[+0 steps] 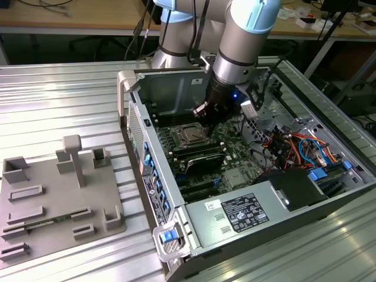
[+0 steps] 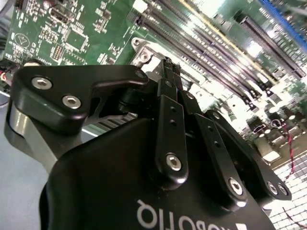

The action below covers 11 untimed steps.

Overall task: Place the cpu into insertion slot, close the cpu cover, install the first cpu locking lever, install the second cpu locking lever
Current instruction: 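Install the second cpu locking lever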

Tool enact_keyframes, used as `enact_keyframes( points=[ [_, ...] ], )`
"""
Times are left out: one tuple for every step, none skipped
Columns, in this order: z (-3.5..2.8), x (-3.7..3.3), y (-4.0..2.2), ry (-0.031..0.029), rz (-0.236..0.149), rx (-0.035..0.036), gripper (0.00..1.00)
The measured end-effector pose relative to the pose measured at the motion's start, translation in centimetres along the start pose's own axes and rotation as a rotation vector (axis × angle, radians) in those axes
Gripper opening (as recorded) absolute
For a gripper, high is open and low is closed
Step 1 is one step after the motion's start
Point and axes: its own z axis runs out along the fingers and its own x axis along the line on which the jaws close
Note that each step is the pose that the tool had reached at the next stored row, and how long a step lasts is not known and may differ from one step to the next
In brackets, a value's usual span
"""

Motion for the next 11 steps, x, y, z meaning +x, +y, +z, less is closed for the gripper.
enact_keyframes(
  points=[
    [-0.01, 0.02, -0.26, 0.0001, 0.0, 0.0012, 0.11],
    [-0.01, 0.04, -0.39, 0.0, 0.0, 0.0012, 0.11],
    [0.0, 0.12, -0.69, 0.0, 0.0, 0.0012, 0.11],
    [0.0, 0.2, -0.82, 0.0, 0.0, 0.0012, 0.11],
    [0.0, 0.31, -0.91, 0.0, 0.0, 0.0012, 0.11],
    [0.0, 0.47, -0.99, 0.0001, 0.0, 0.0013, 0.11],
    [0.0, 0.63, -1.03, 0.0001, 0.0, 0.0012, 0.11],
    [0.02, 0.84, -1.04, 0.0, 0.0, 0.0012, 0.11],
    [0.03, 0.99, -1.02, 0.0001, 0.0, 0.0011, 0.11],
    [0.04, 1.12, -1.01, 0.0009, 0.0, 0.0011, 0.11],
    [0.05, 1.24, -1.0, 0.0024, 0.0, 0.001, 0.11]
  ],
)
